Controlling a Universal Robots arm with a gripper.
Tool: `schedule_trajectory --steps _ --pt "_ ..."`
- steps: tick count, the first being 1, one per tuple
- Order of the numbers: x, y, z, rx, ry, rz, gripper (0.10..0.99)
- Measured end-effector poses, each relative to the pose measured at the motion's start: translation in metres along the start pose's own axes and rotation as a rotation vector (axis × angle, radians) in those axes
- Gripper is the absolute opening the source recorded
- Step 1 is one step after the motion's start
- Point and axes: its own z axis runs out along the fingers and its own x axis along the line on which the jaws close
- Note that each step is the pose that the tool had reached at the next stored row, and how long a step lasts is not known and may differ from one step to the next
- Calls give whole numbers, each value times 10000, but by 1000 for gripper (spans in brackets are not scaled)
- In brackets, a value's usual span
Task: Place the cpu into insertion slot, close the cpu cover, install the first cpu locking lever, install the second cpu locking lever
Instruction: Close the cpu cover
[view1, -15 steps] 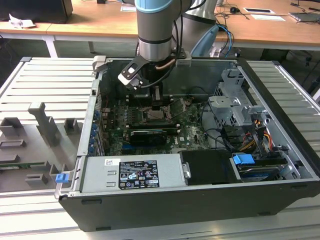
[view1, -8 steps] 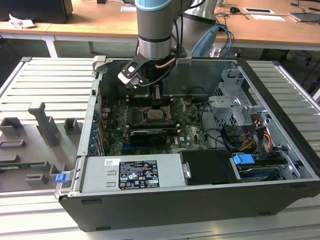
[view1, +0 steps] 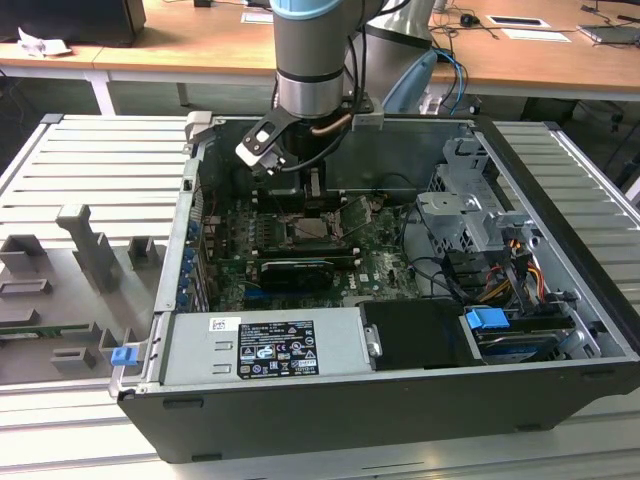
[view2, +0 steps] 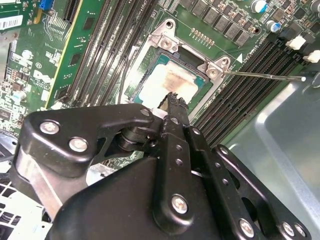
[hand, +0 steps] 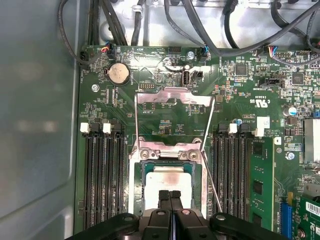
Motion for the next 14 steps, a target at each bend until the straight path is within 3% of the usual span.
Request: schedule_trajectory --steps 14 --pt "3 7 -39 1 -2 2 106"
